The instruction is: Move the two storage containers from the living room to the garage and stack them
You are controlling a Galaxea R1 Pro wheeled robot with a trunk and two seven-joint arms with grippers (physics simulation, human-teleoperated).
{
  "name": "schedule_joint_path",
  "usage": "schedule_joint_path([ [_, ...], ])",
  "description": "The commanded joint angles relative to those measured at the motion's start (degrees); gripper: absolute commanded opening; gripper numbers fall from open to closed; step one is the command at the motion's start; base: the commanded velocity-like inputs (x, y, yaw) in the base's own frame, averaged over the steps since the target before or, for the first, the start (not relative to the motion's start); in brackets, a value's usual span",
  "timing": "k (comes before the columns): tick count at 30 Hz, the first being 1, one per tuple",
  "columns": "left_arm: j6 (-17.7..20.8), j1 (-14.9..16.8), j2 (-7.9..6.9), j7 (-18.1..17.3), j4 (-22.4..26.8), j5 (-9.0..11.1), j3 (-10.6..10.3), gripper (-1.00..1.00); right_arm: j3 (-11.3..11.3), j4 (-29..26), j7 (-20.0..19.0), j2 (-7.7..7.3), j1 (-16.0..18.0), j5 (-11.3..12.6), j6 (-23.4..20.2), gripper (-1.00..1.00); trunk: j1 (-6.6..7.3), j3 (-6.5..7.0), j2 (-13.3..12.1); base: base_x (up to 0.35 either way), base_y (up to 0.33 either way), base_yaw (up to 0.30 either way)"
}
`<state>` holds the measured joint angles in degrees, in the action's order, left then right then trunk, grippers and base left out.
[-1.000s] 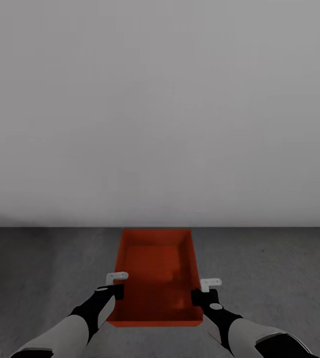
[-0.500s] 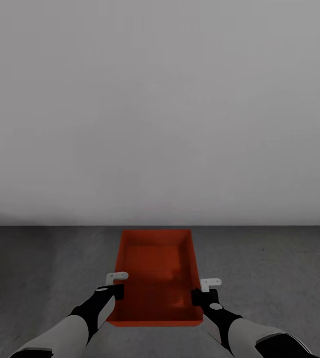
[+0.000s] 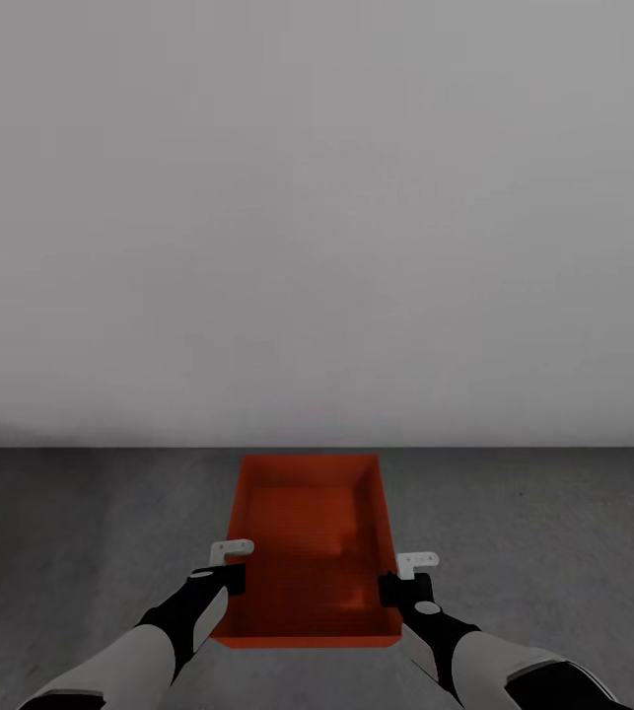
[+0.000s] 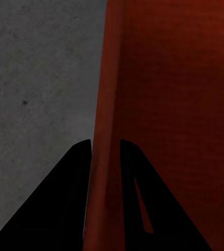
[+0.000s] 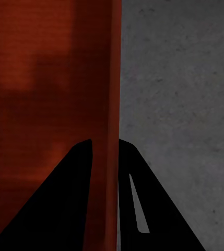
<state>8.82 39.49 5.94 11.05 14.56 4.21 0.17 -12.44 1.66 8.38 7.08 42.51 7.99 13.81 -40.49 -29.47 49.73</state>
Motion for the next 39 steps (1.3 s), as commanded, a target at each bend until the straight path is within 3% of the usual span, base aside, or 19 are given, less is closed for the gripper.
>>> schedule_joint_path([
  [1, -3.9, 0.1, -0.05, 0.5, 0.3, 3.1, 2.5, -1.0, 4.4, 0.2, -0.5, 0.04, 0.0, -0.3, 0.2, -1.0, -0.23, -0.24, 0.5, 0.0, 0.0, 0.0],
  [39, -4.1, 0.1, -0.05, 0.5, 0.4, 3.1, 2.4, -1.0, 4.4, 0.2, -0.5, 0.04, 0.0, -0.3, 0.2, -1.0, -8.58, -7.06, 15.7, 0.0, 0.0, 0.0],
])
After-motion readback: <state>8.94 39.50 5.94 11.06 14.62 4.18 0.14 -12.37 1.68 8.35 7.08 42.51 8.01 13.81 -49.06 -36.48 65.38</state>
